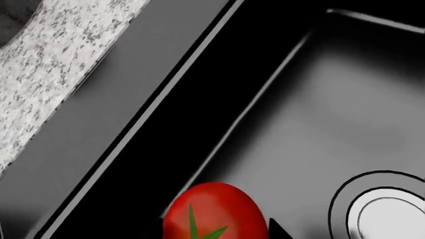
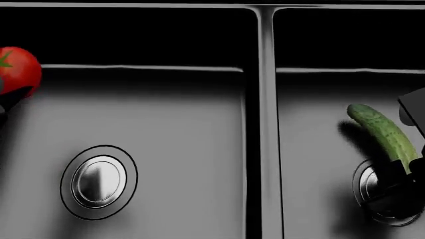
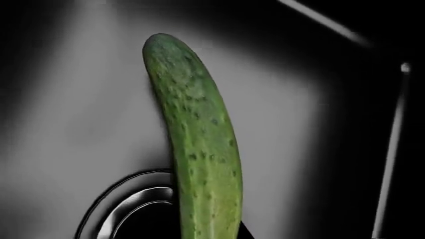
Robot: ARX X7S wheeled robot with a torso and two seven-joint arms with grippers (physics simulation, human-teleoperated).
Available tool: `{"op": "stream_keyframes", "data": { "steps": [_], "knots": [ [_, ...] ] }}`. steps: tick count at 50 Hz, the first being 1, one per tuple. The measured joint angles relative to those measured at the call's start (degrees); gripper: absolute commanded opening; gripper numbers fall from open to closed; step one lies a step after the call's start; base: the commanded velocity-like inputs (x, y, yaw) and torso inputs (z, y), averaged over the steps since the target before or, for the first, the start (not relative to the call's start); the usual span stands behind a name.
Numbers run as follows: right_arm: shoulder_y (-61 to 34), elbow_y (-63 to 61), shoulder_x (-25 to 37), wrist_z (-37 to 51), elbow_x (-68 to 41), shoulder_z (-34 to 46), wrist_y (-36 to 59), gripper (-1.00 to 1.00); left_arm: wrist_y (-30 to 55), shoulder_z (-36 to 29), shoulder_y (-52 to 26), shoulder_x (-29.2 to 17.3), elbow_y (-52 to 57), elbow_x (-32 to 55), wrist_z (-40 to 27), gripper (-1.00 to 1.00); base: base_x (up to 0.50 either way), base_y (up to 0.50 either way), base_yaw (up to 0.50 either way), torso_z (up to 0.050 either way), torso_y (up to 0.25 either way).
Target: Pick the vegetables from the sink and place them on the cutting board.
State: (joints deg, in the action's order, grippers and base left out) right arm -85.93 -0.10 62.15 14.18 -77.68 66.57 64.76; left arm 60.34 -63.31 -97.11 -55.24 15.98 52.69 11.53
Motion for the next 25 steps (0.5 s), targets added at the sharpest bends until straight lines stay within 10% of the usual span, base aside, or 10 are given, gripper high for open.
{"op": "stream_keyframes", "data": {
  "steps": [9, 25],
  "knots": [
    [-6.37, -0.31, -0.4, -3.49, 2.34, -0.19, 3.64, -1.0, -1.44, 1.87, 1.24, -0.38, 0.29, 1.69, -1.76, -1.0, 0.0, 0.0, 0.0, 0.0, 0.0],
    [-14.45, -1.67, -0.14, -7.9, 6.12, -0.42, 7.23, -1.0, -2.54, 4.68, 3.46, -1.52, 1.54, 5.42, -5.24, -1.0, 0.0, 0.0, 0.0, 0.0, 0.249]
  ]
}}
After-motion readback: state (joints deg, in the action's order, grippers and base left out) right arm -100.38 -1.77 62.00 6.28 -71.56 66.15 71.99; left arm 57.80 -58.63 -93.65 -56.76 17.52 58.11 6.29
